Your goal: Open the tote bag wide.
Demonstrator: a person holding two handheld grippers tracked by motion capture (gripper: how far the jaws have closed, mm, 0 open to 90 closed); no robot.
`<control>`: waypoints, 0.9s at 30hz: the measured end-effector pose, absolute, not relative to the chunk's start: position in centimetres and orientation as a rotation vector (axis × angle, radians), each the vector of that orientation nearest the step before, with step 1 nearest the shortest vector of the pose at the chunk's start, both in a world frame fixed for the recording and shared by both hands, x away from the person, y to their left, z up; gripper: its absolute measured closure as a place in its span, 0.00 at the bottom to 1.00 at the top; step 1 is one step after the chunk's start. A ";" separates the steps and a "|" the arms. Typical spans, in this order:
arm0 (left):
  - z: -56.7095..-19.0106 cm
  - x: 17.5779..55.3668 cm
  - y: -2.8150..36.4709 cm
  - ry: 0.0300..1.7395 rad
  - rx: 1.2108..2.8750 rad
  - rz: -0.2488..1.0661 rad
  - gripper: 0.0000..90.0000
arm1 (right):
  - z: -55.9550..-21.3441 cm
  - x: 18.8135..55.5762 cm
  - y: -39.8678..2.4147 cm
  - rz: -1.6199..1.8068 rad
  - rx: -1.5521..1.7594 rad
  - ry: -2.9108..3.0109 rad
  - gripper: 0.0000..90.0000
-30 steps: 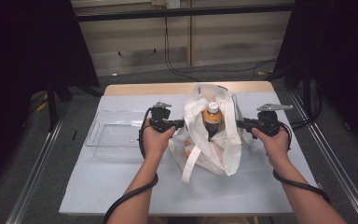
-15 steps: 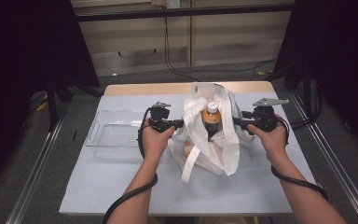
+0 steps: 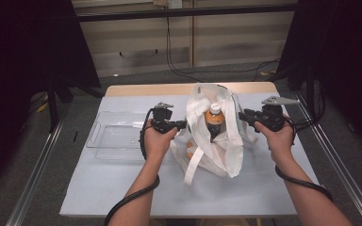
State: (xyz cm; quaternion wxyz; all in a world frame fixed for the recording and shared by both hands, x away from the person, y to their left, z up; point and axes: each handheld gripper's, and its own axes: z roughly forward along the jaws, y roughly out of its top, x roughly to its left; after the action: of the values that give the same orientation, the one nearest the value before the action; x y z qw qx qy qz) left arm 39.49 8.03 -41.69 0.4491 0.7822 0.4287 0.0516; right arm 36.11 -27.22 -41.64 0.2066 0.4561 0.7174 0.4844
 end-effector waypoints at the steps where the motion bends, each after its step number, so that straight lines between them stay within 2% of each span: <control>1: -41.7 39.5 8.1 1.058 1.941 0.127 0.98 | -41.9 36.1 -27.2 1.351 1.259 2.017 0.94; 3: -41.8 39.5 8.2 1.061 1.940 0.125 0.98 | -42.3 36.2 -27.3 1.348 1.281 2.031 0.98; 14: -42.2 39.7 8.2 1.090 1.933 0.126 0.98 | -46.0 36.4 -28.2 1.195 1.388 2.180 0.98; 27: -42.4 40.0 8.4 1.105 1.941 0.129 0.98 | -47.3 35.9 -29.2 1.103 1.432 2.224 0.98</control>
State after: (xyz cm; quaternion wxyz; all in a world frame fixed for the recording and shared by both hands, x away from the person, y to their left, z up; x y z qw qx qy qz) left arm 40.00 8.41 -42.43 0.4370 0.7804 0.4443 0.0520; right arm 35.90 -29.22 -47.35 0.1375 0.4950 0.7686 0.3812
